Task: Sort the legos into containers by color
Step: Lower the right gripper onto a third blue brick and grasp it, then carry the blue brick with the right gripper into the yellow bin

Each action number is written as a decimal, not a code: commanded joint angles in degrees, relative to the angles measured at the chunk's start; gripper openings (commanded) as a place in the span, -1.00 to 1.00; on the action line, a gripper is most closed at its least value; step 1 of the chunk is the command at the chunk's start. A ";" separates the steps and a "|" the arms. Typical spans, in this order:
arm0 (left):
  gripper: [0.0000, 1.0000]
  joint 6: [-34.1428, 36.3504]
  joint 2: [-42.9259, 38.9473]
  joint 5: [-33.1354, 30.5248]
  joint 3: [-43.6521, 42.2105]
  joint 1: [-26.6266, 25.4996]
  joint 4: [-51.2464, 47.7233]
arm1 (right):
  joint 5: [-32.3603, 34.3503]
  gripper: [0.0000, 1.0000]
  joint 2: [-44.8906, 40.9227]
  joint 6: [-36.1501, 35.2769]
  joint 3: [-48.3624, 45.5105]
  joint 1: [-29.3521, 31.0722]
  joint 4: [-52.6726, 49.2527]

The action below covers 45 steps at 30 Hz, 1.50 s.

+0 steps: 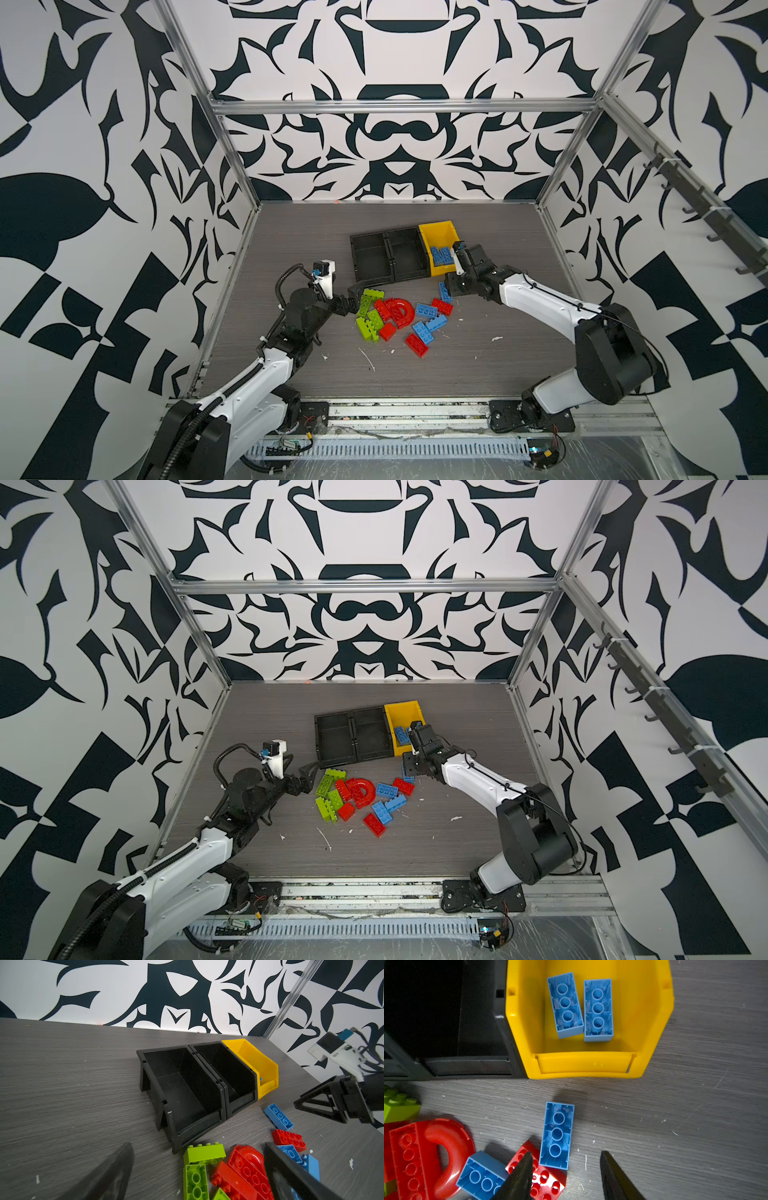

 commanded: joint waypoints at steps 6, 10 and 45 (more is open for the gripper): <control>1.00 -0.08 0.38 0.28 0.75 -0.11 0.25 | 0.75 0.10 3.69 1.07 0.50 0.90 3.80; 1.00 -0.05 0.60 0.18 0.74 -0.11 0.35 | 1.02 0.10 4.79 0.42 -0.18 0.95 5.14; 1.00 0.13 0.58 0.00 0.63 -0.08 0.45 | 0.58 -0.10 11.39 0.19 -0.82 0.94 7.17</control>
